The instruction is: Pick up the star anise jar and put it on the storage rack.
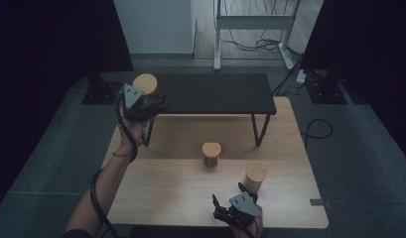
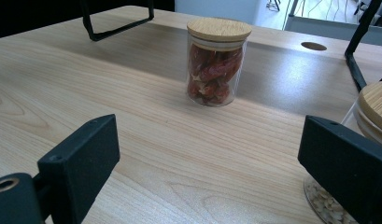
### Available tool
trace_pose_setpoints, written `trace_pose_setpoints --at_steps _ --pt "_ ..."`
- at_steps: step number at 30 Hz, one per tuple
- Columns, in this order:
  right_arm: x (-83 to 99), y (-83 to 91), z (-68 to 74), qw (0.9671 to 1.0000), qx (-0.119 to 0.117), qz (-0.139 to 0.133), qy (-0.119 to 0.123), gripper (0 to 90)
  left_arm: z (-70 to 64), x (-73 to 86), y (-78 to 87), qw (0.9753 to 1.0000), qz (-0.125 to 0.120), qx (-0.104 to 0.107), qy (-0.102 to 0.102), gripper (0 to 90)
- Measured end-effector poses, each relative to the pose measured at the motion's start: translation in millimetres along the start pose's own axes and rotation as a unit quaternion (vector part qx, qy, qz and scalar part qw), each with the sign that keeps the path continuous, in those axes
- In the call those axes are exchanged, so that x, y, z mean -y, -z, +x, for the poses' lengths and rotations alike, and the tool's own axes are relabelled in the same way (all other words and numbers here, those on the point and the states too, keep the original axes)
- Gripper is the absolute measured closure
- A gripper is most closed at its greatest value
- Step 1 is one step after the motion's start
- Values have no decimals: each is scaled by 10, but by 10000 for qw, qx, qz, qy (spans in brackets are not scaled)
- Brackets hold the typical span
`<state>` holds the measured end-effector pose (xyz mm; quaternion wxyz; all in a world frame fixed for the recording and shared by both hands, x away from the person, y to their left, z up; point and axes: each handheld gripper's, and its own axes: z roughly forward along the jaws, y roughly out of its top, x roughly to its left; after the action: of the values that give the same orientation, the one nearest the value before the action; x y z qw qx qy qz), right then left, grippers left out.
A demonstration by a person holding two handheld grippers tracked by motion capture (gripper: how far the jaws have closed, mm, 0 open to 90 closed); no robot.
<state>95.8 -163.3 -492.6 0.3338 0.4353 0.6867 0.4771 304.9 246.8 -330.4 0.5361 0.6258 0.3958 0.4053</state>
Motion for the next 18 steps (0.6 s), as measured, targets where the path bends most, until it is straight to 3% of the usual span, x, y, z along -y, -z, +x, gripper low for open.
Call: trace_pose_setpoints --at_steps 4,18 --pt "0 0 -3 10000 -7 2 4 50 3 -2 -49 9999 10 -35 -99 261" --pt "-2 -7 -8 10000 1 16 1 51 14 0 -217 9998 88 -129 -145 261"
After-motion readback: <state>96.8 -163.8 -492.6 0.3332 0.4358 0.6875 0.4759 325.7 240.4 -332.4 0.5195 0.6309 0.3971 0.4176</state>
